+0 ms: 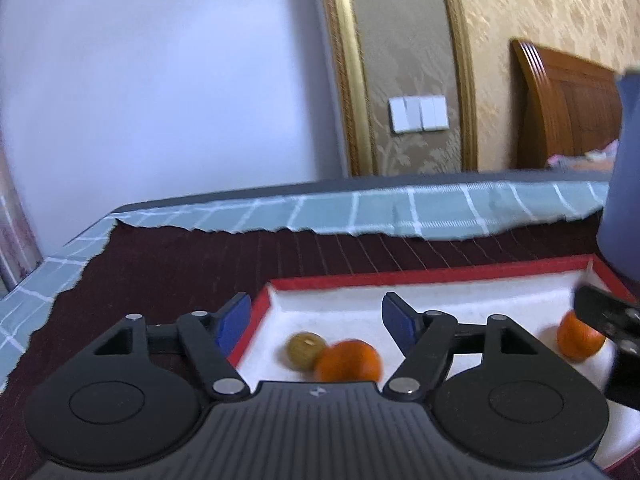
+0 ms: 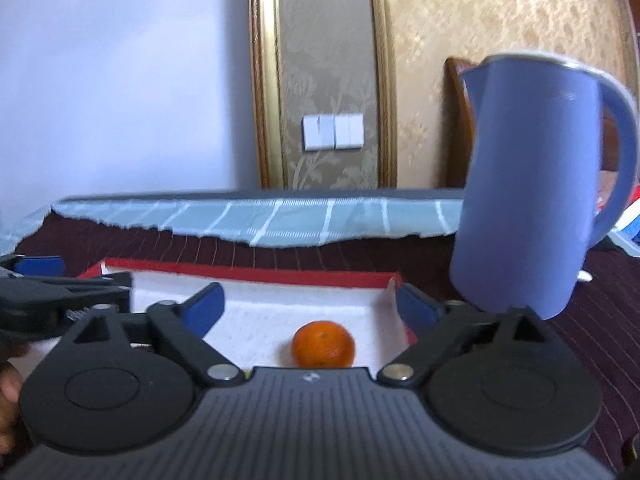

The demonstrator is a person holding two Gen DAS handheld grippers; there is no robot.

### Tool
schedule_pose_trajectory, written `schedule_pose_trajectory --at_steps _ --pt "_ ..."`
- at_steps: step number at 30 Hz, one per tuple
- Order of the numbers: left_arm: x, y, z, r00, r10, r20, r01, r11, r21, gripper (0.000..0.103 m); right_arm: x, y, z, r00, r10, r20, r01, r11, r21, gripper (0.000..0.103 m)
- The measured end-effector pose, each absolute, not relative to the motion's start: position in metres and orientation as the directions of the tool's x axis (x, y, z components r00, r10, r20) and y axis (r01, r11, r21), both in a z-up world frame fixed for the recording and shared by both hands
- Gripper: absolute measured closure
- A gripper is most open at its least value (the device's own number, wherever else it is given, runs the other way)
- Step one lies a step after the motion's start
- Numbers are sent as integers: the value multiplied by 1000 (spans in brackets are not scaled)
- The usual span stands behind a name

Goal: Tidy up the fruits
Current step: 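Open both grippers to drop the held fruits into the tray, then grasp the green tomato-like fruit with left gripper while right grasps green lime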

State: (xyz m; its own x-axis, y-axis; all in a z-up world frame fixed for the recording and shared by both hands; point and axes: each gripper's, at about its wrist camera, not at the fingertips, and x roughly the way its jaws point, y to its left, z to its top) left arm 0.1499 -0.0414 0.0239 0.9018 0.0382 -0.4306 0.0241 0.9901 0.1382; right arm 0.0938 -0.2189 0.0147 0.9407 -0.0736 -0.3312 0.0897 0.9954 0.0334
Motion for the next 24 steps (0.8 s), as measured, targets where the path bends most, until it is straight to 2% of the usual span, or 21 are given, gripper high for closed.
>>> schedule_pose_trajectory --at_steps 3,5,9,13,18,20,24 --pt "134 -18 37 897 19 -442 12 998 68 31 81 -230 15 957 -76 -280 104 991 87 2" --pt "111 -3 40 904 18 -428 5 999 52 31 72 -240 13 963 -37 -266 86 980 177 0" --pt "67 17 28 914 37 -403 -14 998 61 31 56 -254 5 931 90 -354 10 963 271 0" --pt "48 32 6 896 6 -444 13 999 39 31 14 -250 6 942 -6 -335 75 979 192 0" --pt "43 30 -14 893 13 -449 24 997 76 31 -8 -222 -11 903 -47 -428 48 999 -8 0" --pt "43 34 -14 888 -8 -459 31 999 43 31 -8 -211 -10 897 -31 -441 12 999 -46 2" --pt "46 46 -17 877 -37 -479 23 999 -37 26 2 -195 -14 877 -57 -477 -10 990 -138 13"
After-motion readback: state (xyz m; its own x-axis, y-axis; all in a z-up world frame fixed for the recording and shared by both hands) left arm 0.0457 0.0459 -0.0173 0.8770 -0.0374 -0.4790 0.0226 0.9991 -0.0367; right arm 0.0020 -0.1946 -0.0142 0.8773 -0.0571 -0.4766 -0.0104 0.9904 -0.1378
